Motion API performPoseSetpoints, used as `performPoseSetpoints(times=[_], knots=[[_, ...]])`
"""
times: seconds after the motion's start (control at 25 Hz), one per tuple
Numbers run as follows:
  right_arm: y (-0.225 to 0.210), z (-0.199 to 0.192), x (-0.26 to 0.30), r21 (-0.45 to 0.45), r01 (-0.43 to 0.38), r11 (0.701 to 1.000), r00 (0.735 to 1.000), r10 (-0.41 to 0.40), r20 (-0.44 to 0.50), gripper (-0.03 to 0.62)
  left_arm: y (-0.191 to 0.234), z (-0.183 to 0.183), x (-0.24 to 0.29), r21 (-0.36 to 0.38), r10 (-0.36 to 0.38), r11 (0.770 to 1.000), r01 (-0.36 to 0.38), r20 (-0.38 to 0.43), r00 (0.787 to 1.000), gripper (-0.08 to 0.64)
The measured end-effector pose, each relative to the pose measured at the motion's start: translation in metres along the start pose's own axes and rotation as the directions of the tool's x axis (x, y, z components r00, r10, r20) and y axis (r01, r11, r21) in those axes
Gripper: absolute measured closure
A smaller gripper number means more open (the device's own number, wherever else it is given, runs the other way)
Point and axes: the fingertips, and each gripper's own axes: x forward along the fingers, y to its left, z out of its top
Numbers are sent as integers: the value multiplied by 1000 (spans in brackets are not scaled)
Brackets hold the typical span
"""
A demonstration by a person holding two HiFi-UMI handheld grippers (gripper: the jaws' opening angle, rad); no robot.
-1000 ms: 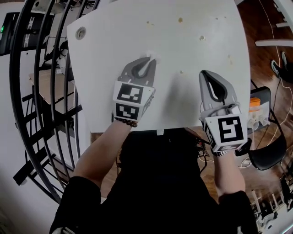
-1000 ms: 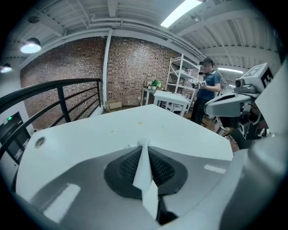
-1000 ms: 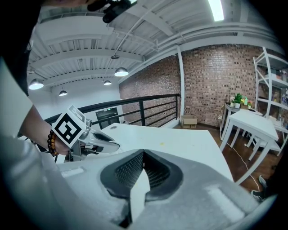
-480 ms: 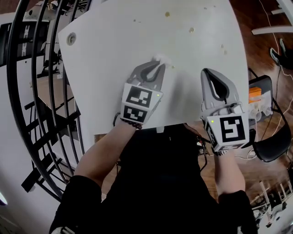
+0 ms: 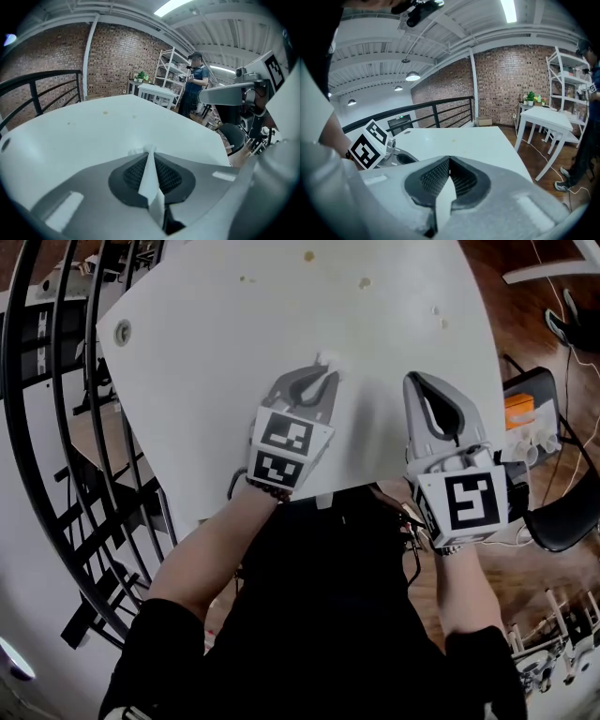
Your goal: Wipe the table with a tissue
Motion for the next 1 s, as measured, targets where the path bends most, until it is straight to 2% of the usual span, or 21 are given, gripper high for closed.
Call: performPoseSetpoints(times=[0.2,0.4,0.64,1.0], knots=[[-9,-8,-9,35,55,998,998,-54,-25,600,-13,1,6,17,-29,999,29,-7,1000,535],[-11,-10,-14,28,37,999,999,-37,-1,600,-22,5,12,28,-43,999,44,-8,999,535],[-18,-9,-24,46,86,995,996,-85,-10,600,-28,12,14,35,-61,998,61,-4,998,535],[-9,2,-39,39,144,989,990,-144,8,600,-16,28,-6,29,-66,997,65,52,996,535]])
